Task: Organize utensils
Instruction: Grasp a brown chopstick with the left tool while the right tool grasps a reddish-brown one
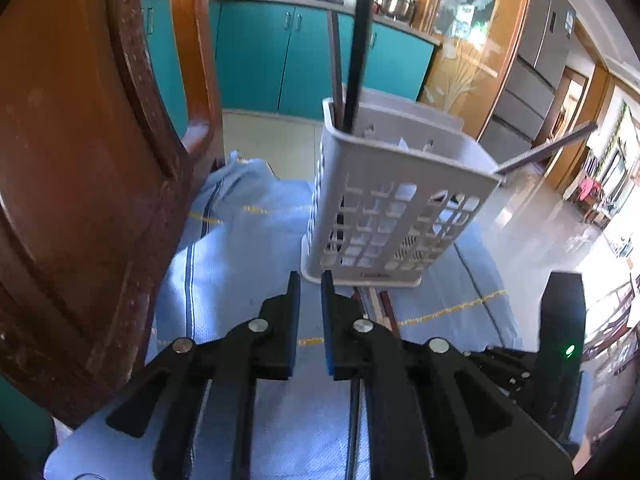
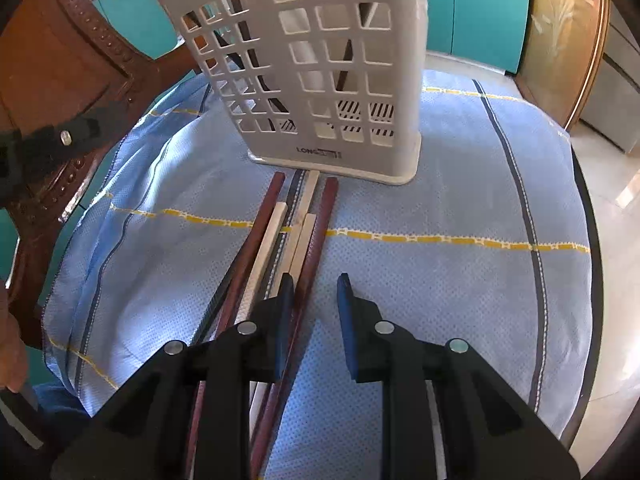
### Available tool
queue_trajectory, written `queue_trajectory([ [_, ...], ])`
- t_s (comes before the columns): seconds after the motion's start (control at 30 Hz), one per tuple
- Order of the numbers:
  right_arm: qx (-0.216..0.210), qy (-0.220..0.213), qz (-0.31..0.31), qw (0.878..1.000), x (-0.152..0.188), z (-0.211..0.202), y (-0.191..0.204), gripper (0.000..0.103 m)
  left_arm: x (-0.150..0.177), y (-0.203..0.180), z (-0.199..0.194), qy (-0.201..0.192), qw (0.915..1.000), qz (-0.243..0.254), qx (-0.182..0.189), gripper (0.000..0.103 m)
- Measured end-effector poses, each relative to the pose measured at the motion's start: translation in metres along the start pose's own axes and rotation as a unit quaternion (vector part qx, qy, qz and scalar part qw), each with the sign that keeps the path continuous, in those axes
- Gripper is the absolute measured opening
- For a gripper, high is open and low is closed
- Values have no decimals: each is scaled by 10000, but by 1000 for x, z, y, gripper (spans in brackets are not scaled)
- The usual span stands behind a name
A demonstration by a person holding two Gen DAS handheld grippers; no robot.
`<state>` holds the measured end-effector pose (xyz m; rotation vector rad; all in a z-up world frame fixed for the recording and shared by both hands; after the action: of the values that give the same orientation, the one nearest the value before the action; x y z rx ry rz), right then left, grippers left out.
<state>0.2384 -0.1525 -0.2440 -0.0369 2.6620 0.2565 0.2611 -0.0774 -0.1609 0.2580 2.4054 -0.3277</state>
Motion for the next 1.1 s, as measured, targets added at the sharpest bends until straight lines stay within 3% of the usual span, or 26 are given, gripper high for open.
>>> queue_trajectory([
  [0.2, 586, -75, -129, 9982, -1, -10, -22, 15, 19, -9, 20, 472, 9985, 277, -49, 16],
  [0.33, 254, -260, 387, 9986, -8, -17, -39, 16, 32, -17, 34, 852, 9955, 386, 149, 17],
  [0.43, 377, -171, 658, 9970, -9, -11, -47, 17, 41, -26, 39, 1051, 9927, 523, 268, 17],
  [0.5, 228, -122, 687, 9973, -9, -6, -45, 20, 48, -32, 44, 1186, 9903, 651, 309, 17],
  [0.67, 467, -148, 305, 9983, -9, 4, -31, 24, 62, -37, 51, 1368, 9871, 787, 273, 17],
  [0.73, 405, -94, 73, 9991, -7, 7, -23, 12, 62, -40, 52, 1349, 9869, 808, 356, 18],
  [0.87, 412, -40, -262, 9988, 0, 7, -7, 11, 63, -44, 54, 1318, 9872, 804, 410, 22],
  [1.1, 465, -28, -305, 9984, 3, 5, -7, 11, 71, -52, 71, 1512, 9841, 834, 405, 22],
])
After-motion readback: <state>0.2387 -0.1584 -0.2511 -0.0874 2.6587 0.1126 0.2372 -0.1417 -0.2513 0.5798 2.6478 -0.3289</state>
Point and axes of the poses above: each gripper's, at about its wrist camera, not at the fingertips, and z roughly the way its jaws point, y to its left, x to its underside, the point moved 7 cm from there along z, roughly the way its jaws point, and after that the axes turned 3 degrees about y, right-handed, at the moved point
